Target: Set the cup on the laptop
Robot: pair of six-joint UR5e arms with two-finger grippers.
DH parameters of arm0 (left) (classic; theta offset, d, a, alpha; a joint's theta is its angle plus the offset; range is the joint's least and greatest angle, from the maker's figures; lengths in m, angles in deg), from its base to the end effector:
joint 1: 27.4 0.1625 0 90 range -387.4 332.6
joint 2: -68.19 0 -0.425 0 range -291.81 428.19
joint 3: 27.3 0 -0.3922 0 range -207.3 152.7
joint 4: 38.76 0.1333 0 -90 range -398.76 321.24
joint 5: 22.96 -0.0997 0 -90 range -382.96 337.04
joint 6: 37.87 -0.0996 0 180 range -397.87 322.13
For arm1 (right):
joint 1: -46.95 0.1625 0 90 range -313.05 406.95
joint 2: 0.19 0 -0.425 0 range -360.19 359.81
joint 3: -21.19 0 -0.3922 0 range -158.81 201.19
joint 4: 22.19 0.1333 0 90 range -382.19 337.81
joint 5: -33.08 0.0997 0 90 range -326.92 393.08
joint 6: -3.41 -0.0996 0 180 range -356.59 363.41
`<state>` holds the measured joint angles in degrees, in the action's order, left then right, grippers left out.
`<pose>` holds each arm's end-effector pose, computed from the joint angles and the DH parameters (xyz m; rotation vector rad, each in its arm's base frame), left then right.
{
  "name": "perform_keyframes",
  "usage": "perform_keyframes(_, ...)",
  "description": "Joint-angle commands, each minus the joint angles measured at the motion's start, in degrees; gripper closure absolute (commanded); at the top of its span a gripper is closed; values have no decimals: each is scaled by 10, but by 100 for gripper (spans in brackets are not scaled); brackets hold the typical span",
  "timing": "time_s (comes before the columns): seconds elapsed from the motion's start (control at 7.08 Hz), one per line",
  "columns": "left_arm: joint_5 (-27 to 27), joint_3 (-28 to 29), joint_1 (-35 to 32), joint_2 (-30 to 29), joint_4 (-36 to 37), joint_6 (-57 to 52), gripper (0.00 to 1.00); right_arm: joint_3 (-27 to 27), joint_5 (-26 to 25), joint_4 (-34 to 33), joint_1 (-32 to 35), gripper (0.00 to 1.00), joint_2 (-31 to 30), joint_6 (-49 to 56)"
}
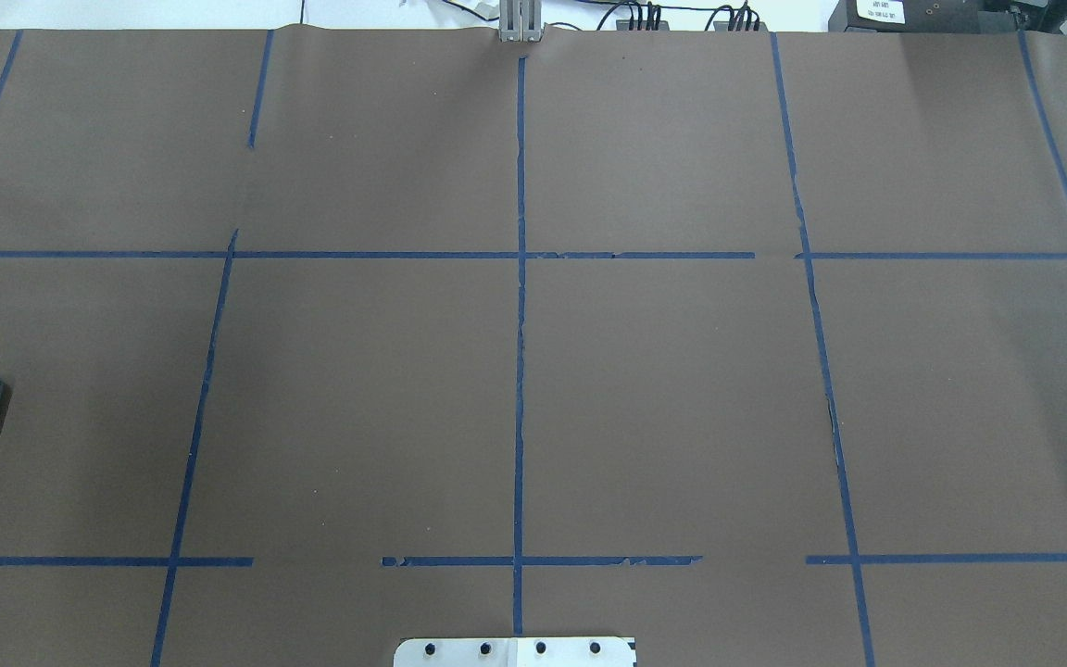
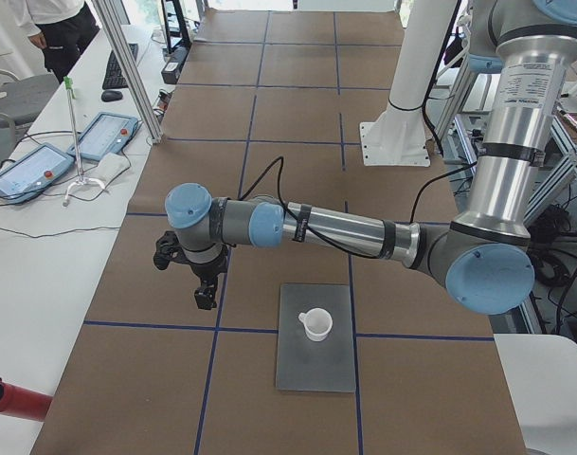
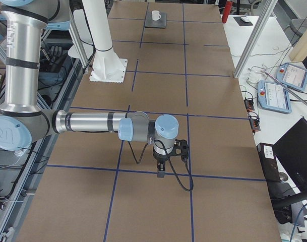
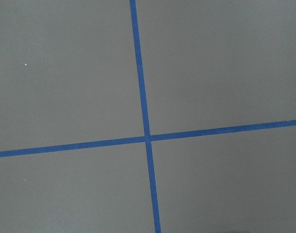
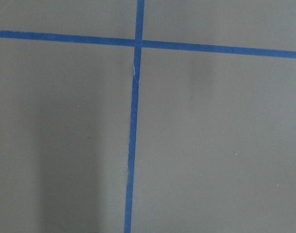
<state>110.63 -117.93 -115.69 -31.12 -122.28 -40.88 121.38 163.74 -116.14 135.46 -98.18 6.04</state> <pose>-0.0479 -0.5606 0.5802 0.0661 0.7602 0.1013 0.0572 -0.4318 0.6469 -0.0222 -0.7100 -0.0580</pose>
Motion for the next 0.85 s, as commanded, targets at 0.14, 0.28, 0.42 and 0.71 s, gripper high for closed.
perform_keyframes(0.14, 0, 10, -14, 11, 4, -26, 0, 0, 0, -1, 0, 0, 0, 0)
perform_keyframes(0.28, 0, 6, -46, 34, 5, -74, 0, 0, 0, 0, 0, 0, 1, 0)
perform_keyframes(0.42, -1, 5, -47, 37, 23, -80, 0, 0, 0, 0, 0, 0, 0, 0)
perform_keyframes(0.71, -1, -23, -50, 67, 27, -80, 0, 0, 0, 0, 0, 0, 0, 0)
